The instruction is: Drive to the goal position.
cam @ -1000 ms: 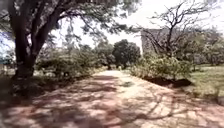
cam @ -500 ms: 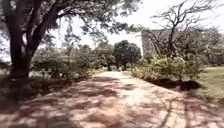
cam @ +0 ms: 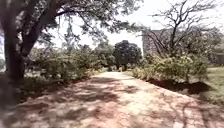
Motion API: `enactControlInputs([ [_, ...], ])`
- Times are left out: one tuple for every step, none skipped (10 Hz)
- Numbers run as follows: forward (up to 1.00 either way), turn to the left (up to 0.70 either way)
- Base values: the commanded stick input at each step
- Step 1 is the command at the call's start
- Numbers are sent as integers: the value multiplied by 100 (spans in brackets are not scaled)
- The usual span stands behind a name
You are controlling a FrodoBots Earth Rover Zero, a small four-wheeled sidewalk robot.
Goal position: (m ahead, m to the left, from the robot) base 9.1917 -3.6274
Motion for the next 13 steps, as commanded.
enactControlInputs([
  [70, 0],
  [70, 0],
  [70, 0],
  [70, 0],
  [70, 0],
  [70, 0],
  [70, 0],
  [70, 0],
  [70, 0],
  [70, 0],
  [70, 0],
  [70, 0],
  [70, 0],
])
